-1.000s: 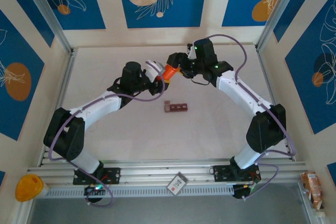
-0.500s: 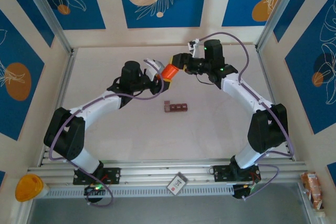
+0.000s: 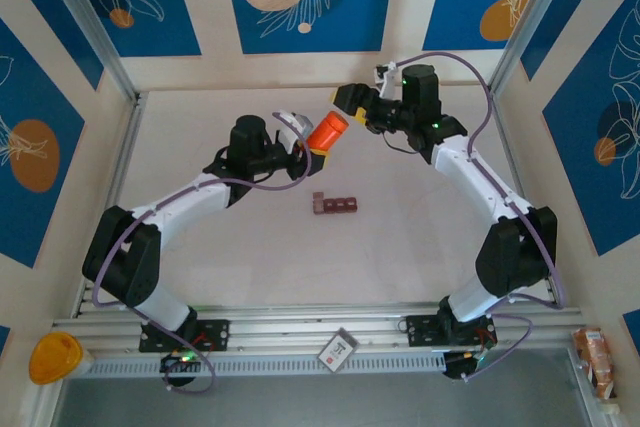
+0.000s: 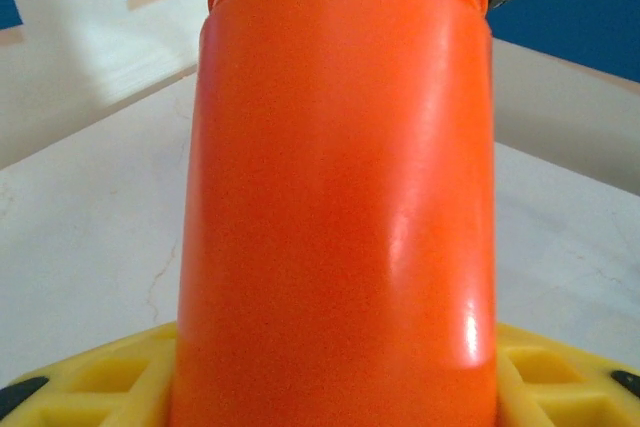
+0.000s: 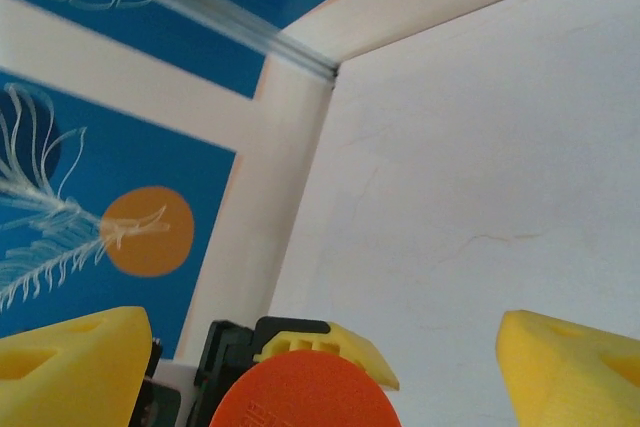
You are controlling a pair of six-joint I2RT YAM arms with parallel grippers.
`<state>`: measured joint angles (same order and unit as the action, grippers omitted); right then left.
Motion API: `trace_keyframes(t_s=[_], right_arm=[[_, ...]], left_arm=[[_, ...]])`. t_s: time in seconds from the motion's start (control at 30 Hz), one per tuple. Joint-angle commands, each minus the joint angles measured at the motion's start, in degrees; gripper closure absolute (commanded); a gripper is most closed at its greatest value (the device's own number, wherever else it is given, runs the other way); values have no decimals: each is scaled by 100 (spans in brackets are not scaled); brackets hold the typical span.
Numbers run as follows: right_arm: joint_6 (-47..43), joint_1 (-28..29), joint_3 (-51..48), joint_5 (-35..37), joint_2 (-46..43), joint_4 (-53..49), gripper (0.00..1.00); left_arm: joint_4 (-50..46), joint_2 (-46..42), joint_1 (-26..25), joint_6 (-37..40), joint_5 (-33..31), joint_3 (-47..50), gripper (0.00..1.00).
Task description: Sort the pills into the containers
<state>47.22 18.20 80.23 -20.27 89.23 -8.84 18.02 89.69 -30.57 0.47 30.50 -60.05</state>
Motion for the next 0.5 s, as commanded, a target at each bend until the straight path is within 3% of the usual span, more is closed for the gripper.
trace_keyframes(t_s=[0.0,0.23,0.47], right_arm=[[386,108,167,541,-169,-681,10],[402,433,352,623,36,-838,12],[391,565,371,645,121,-803,24]], left_arm=[[76,-198,-3,283,-269,-31,100],[-27,-172,-3,418,-344,-55,100],[-32,-162,-19,428,-352,-51,100]])
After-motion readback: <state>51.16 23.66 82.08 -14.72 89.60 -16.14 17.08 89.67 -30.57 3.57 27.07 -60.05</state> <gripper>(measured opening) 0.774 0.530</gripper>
